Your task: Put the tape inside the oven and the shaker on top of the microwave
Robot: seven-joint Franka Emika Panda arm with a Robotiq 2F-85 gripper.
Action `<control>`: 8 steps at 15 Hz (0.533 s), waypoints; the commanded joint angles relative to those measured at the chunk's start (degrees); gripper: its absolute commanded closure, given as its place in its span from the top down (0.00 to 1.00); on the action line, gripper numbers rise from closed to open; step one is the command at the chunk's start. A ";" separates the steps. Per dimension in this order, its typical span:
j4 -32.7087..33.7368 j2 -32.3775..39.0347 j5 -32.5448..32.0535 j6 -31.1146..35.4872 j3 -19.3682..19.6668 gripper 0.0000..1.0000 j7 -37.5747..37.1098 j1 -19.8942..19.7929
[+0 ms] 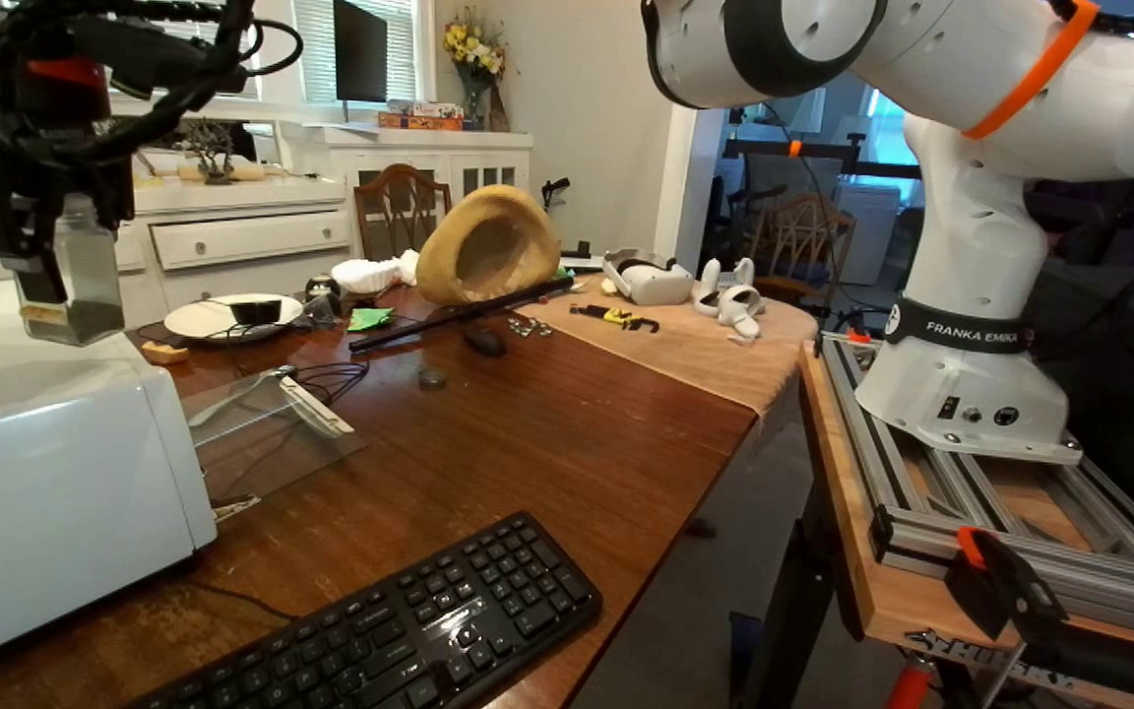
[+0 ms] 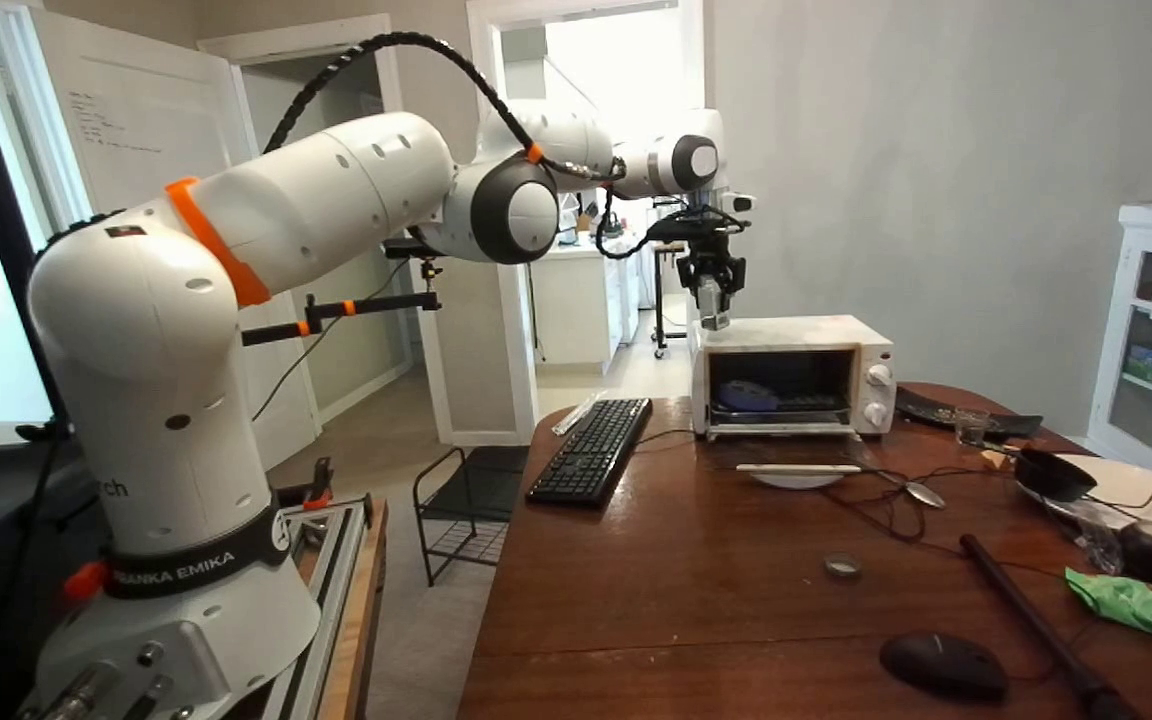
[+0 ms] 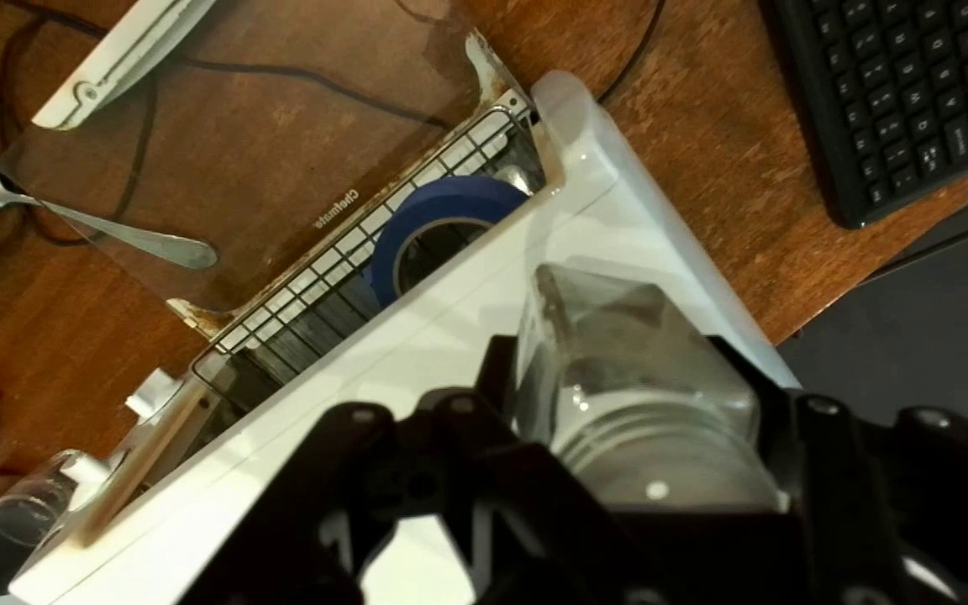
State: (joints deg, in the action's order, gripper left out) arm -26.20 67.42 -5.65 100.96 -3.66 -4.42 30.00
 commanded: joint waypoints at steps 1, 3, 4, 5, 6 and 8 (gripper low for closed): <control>1.50 1.04 1.07 -2.13 -0.43 0.31 0.18 0.04; 1.48 1.20 1.01 -2.48 -0.48 0.31 0.30 0.09; 1.50 1.23 0.93 -2.68 -0.44 0.31 0.31 0.12; 1.53 1.28 0.89 -2.88 -0.41 0.31 0.32 0.15; 1.52 1.27 0.74 -3.29 -0.29 0.31 0.32 0.22; 1.49 1.26 0.58 -3.92 -0.17 0.31 0.40 0.29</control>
State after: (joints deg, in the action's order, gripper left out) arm -26.20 68.02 -5.54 99.34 -3.95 -4.42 30.10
